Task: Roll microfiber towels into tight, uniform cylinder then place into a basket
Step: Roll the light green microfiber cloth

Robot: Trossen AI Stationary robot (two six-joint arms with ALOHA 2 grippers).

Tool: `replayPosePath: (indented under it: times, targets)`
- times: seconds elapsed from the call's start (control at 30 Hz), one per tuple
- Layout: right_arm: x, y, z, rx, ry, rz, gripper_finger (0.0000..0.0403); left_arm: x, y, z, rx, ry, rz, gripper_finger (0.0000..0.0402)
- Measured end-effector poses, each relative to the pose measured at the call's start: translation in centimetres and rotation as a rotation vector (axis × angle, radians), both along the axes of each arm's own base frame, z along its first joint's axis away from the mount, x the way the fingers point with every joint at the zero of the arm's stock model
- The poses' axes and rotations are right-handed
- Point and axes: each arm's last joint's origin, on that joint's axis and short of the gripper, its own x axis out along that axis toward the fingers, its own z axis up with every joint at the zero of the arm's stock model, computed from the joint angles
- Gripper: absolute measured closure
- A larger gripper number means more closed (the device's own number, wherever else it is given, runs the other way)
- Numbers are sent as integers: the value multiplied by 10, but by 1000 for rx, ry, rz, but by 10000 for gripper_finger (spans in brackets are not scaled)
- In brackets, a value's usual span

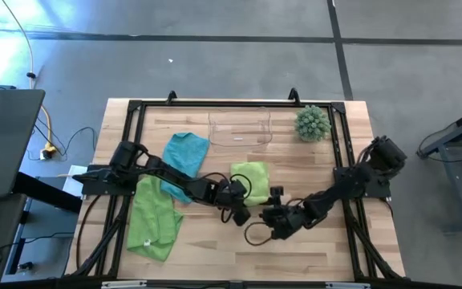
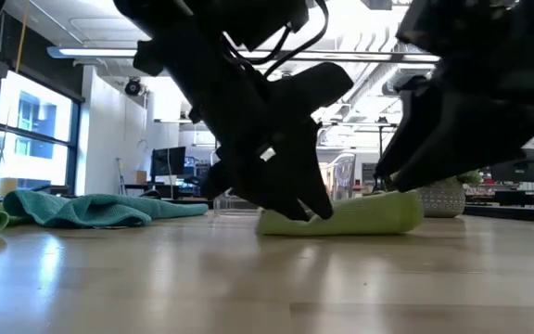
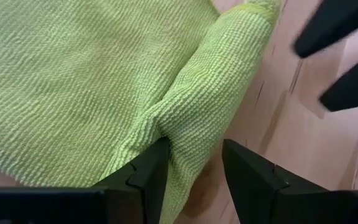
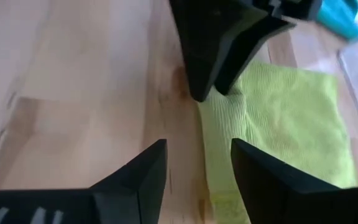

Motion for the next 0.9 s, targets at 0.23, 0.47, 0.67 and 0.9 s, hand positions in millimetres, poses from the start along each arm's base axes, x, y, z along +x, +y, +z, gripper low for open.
replayPosePath:
  times: [0.23,0.47,0.67,0.9]
  targets:
    - [4,-10,-2,33,51,-2,244,2,0,-4,26,-19,20,257]
    - [-2,-16,-6,-30,116,-24,256,3,0,-4,42,-19,-10,257]
    - [4,-24,-18,-14,169,-39,258,4,0,-4,43,-30,-10,257]
    - [11,-32,-34,-39,210,-86,259,4,0,-4,58,-26,-30,257]
